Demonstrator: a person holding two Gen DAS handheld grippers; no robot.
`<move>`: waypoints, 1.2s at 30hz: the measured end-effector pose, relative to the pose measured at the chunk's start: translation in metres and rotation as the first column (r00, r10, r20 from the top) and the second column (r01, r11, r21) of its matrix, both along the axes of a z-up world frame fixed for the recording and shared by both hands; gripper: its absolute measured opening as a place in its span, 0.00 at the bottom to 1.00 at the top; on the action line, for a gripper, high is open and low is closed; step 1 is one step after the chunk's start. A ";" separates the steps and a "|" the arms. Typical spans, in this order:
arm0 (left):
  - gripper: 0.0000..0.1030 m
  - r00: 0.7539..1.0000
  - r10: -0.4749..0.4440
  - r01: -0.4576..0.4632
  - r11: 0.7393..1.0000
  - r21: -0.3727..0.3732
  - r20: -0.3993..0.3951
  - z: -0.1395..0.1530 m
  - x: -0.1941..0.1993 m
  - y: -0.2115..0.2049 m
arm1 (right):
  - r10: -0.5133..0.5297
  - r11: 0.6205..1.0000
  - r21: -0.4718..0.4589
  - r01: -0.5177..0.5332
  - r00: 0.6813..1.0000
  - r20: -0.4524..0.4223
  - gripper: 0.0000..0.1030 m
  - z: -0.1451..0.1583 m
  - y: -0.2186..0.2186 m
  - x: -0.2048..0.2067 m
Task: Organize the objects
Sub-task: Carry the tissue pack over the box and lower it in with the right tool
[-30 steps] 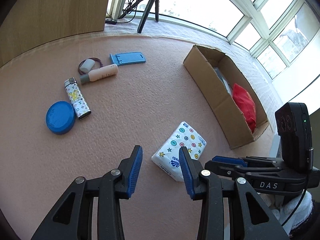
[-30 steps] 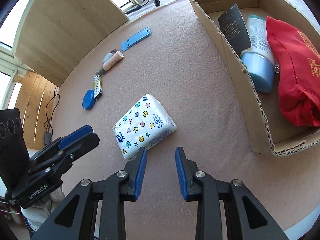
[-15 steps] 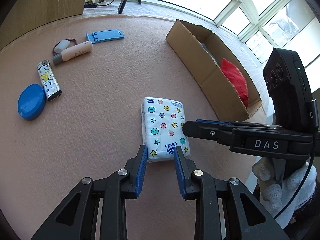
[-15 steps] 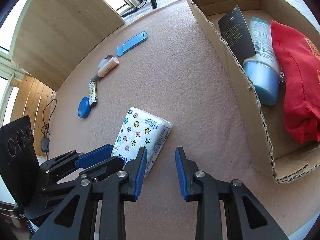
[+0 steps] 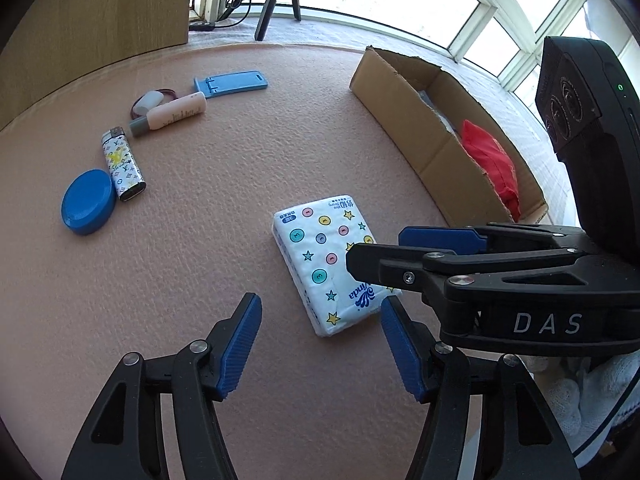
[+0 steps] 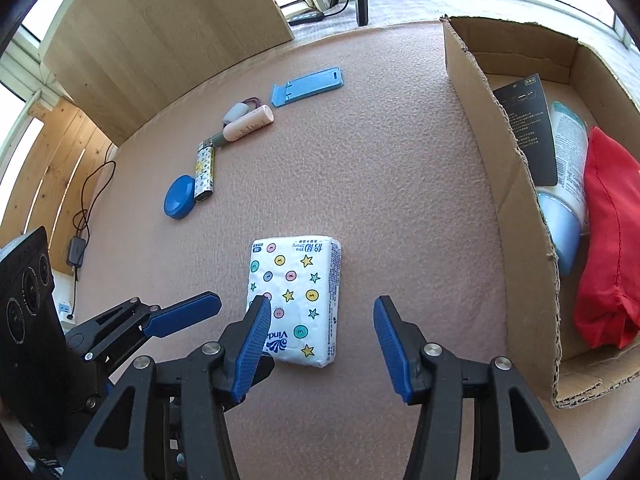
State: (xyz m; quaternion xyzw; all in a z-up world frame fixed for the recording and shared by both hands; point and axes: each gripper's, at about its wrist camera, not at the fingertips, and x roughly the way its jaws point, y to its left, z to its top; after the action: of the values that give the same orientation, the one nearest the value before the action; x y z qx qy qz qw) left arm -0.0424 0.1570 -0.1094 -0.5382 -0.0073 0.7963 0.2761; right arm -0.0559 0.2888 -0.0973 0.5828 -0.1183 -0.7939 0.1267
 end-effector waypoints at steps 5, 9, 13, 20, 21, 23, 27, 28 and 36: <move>0.63 1.000 0.011 -0.012 0.999 0.043 0.016 -0.002 -0.003 0.006 | 0.036 0.999 0.008 -0.037 0.999 0.021 0.48 -0.007 -0.009 -0.002; 0.60 0.999 0.024 -0.026 0.997 0.075 0.036 -0.004 -0.005 0.005 | 0.050 0.999 -0.009 -0.050 0.998 0.035 0.48 -0.010 -0.012 -0.004; 0.49 0.999 0.022 -0.026 0.997 0.079 0.046 -0.006 -0.004 0.010 | 0.064 0.998 -0.021 -0.063 0.997 0.039 0.46 -0.011 -0.012 -0.004; 0.46 0.999 0.031 -0.033 0.996 0.088 0.027 0.006 -0.003 0.017 | 0.060 0.997 -0.043 -0.058 0.998 0.034 0.43 -0.006 -0.006 -0.004; 0.46 0.999 0.031 -0.033 0.995 0.090 0.021 0.010 -0.003 0.019 | 0.059 0.997 -0.045 -0.057 0.998 0.027 0.43 -0.003 -0.004 -0.003; 0.46 1.000 0.029 -0.029 0.995 0.094 0.005 0.017 -0.004 0.023 | 0.056 0.997 -0.045 -0.055 0.998 0.013 0.43 0.004 -0.001 -0.003; 0.46 0.999 0.015 -0.011 0.995 0.098 -0.039 0.038 -0.007 0.037 | 0.043 0.998 -0.051 -0.044 0.999 -0.021 0.43 0.021 0.010 -0.004; 0.46 0.999 0.011 -0.006 0.995 0.101 -0.052 0.043 -0.008 0.041 | 0.038 0.998 -0.054 -0.040 0.999 -0.030 0.43 0.025 0.014 -0.005; 0.46 0.991 -0.040 0.056 0.990 0.132 -0.125 0.079 -0.015 0.087 | -0.016 0.999 -0.042 0.011 0.992 -0.127 0.43 0.066 0.053 -0.003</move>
State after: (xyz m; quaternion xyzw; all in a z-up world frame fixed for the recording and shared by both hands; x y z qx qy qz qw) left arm -0.0575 0.2439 -0.0302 -0.4686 -0.0315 0.8185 0.3310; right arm -0.0591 0.3420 -0.0311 0.5273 -0.1303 -0.8278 0.1404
